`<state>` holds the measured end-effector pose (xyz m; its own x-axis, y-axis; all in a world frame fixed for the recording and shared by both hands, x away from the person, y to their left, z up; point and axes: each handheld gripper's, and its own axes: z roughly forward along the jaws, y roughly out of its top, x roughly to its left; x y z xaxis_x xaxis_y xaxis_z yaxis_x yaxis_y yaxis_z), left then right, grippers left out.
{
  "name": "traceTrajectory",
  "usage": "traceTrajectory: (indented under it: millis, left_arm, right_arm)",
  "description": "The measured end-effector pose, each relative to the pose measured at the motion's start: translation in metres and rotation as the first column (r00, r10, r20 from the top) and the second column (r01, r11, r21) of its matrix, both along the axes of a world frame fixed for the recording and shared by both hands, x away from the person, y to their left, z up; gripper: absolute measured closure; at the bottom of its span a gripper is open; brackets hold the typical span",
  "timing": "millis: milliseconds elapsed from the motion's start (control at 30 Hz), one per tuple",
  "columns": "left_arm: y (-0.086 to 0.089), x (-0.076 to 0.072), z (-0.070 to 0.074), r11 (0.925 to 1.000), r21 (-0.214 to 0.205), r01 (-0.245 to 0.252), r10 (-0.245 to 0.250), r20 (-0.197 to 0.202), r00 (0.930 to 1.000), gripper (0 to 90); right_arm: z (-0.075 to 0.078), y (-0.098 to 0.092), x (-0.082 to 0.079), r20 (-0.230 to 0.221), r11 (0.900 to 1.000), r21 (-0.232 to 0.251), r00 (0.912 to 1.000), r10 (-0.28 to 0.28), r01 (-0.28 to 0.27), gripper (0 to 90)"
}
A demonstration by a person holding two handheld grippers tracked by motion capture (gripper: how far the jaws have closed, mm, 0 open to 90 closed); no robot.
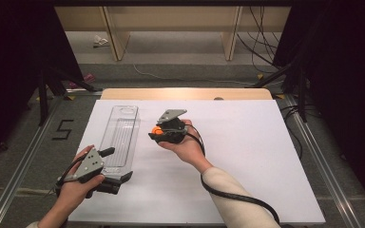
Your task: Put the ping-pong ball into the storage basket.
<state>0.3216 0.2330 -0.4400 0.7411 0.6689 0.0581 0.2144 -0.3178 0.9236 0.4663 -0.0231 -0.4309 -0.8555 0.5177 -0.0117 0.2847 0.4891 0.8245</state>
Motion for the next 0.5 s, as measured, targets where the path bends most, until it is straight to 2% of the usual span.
traceTrajectory:
  millis: [500]
  left_arm:
    - [-0.0001, 0.0, -0.0001, 1.0, 0.0, 0.001, -0.001, 0.001, 1.0, 0.0]
  right_arm:
    - [0.0003, 0.0104, 0.0037, 0.0, 1.0, 0.005, 1.0, 0.007, -0.007, 51.5]
